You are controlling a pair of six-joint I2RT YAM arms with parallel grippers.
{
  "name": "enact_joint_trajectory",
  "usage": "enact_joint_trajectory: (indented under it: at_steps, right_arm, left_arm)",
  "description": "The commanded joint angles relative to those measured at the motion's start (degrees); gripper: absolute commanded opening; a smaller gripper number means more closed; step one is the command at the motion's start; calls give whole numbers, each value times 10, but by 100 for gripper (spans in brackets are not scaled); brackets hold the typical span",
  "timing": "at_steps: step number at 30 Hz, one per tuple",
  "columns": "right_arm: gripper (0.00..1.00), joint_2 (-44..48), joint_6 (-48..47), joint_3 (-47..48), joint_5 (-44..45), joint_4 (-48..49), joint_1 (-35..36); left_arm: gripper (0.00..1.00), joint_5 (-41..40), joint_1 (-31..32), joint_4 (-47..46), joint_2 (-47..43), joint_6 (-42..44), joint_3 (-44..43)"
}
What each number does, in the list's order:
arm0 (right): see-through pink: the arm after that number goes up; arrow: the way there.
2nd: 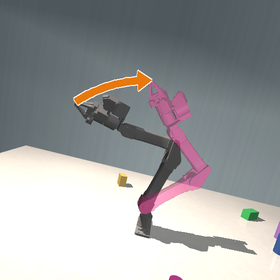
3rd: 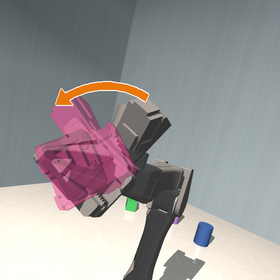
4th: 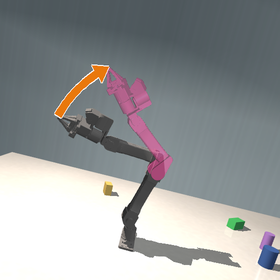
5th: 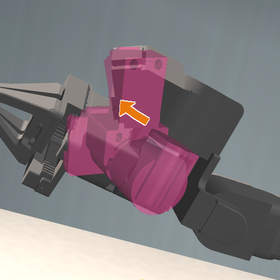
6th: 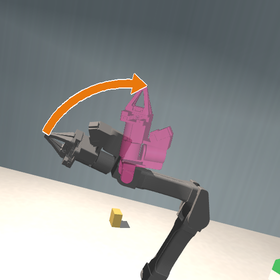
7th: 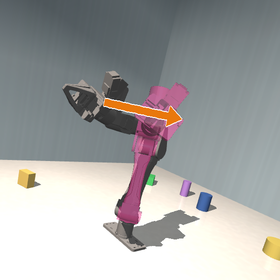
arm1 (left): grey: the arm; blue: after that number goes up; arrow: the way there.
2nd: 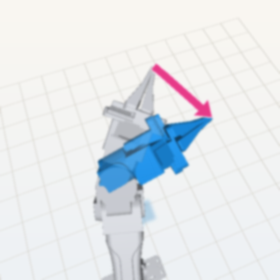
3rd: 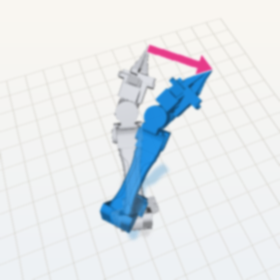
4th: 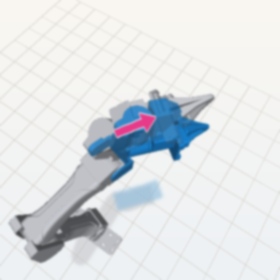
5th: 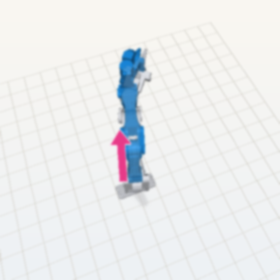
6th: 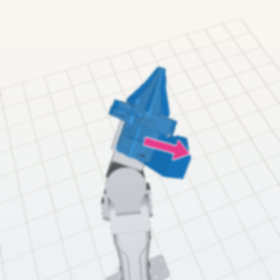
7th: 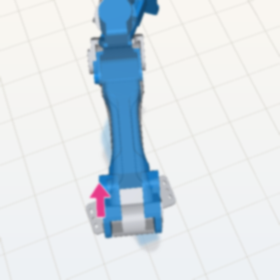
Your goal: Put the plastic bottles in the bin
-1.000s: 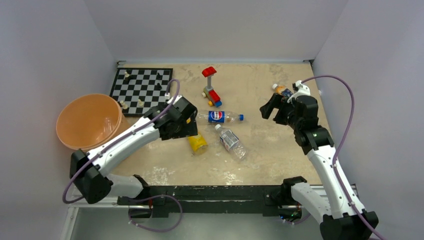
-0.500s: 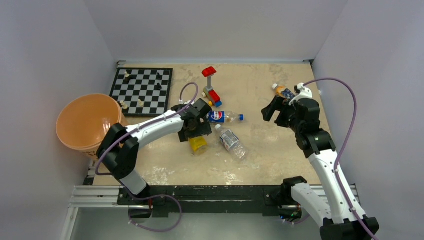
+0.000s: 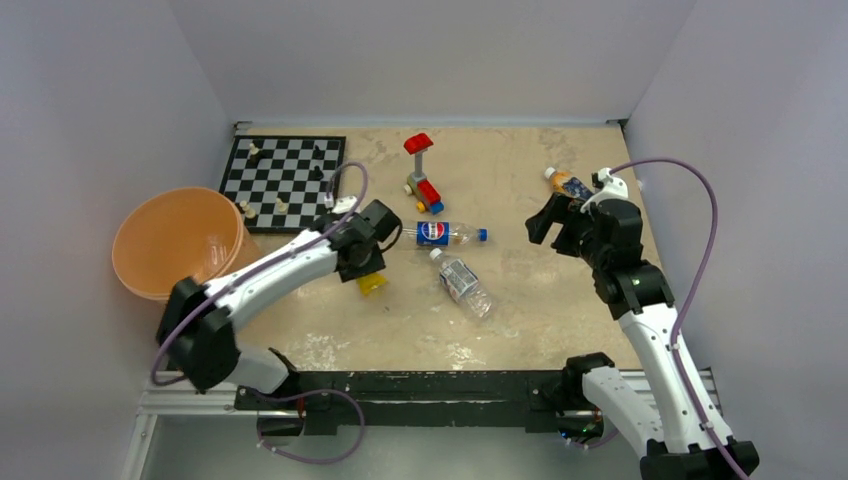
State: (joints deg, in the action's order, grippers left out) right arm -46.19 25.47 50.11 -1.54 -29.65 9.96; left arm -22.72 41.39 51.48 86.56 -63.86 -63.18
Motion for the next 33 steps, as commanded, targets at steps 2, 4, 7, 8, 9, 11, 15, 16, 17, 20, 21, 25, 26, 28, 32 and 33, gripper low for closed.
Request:
enact_joint_trajectory:
  at_steps: [2,4,7,8,9,11,15,16,17,20,21,25,26,28,32,33]
  right_arm:
    - [99,9,-7,2,14,13,-2]
    - [99,9,-5,4,14,15,-2]
    - [99,11,-3,2,14,25,-1]
    - [99,11,-2,0,12,27,-1]
    - [99,10,0,0,10,28,-1]
    - [99,9,2,-1,10,28,-1]
    - [99,13,7,-4,4,31,-2]
    - [99,14,7,-4,4,32,-2]
    - [99,17,8,-3,3,32,-1]
    - [99,23,5,-2,9,26,-1]
    - [99,26,4,-2,11,22,-1]
    - [99,38,0,-6,14,9,-1]
    - [99,42,0,-7,14,7,-2]
    - [99,46,-1,-9,14,6,-1]
    - [99,54,-2,-16,14,8,-2]
    - [99,55,-3,-16,14,8,-1]
  left_arm:
    - [32,-171,-6,123,-210,117,-77]
    - [30,-211,-32,152,-262,179,-121]
    - [23,-268,-96,182,-321,265,-193]
    - [20,-305,-106,189,-333,276,-216]
    - [18,-348,-113,189,-343,292,-224]
    - [18,-434,-122,173,-357,323,-223]
    - [20,-463,-211,161,-354,339,-208]
    - [20,-427,-248,164,-349,333,-208]
    - [21,-399,-286,157,-344,337,-202]
    - [23,-368,-349,141,-319,338,-193]
    - [23,-362,-361,134,-312,342,-191]
    - [32,-366,-378,125,-289,331,-185]
    - [48,-370,-379,123,-286,327,-183]
    - [77,-370,-380,116,-286,324,-178]
    - [100,-337,-380,117,-288,313,-183]
    - [100,-325,-380,121,-287,312,-188]
